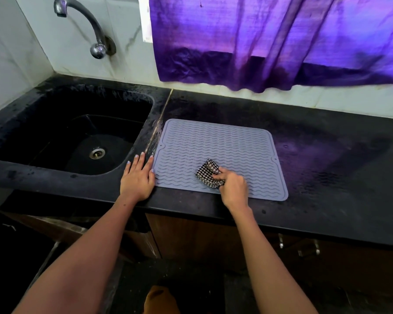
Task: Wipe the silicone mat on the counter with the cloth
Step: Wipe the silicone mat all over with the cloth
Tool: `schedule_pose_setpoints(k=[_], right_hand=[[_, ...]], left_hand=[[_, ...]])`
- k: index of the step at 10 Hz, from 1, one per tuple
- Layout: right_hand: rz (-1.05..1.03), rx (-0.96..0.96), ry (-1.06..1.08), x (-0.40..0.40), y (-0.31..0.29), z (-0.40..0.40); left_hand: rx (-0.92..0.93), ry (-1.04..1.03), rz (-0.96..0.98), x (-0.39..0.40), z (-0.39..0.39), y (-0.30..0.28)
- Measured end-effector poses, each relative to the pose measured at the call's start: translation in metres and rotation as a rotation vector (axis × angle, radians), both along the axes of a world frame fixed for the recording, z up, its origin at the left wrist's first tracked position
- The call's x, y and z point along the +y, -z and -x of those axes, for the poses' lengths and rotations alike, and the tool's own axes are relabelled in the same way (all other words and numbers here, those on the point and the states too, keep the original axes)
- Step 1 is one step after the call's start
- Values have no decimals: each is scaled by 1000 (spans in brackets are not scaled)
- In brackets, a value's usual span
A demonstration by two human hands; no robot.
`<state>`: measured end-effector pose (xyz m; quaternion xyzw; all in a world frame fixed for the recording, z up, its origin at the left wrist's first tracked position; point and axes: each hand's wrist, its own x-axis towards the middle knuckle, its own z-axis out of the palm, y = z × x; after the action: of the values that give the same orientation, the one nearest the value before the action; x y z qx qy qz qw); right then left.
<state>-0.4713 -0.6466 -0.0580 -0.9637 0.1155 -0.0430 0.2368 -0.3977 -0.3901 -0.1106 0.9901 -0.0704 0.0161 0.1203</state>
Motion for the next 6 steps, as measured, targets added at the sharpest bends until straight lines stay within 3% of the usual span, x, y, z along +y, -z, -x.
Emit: schedule_pose_setpoints(k=[3,5,6], right_hand=[[60,-71,28,7,9,4],[-230,4,113,-18,-15,-15],[-126,-31,153,-27,-9,-4]], left_hand=[[7,5,-5,1,1,-1],[11,3,-1,-1,2,-3],[-3,-1,10,0,3,-3]])
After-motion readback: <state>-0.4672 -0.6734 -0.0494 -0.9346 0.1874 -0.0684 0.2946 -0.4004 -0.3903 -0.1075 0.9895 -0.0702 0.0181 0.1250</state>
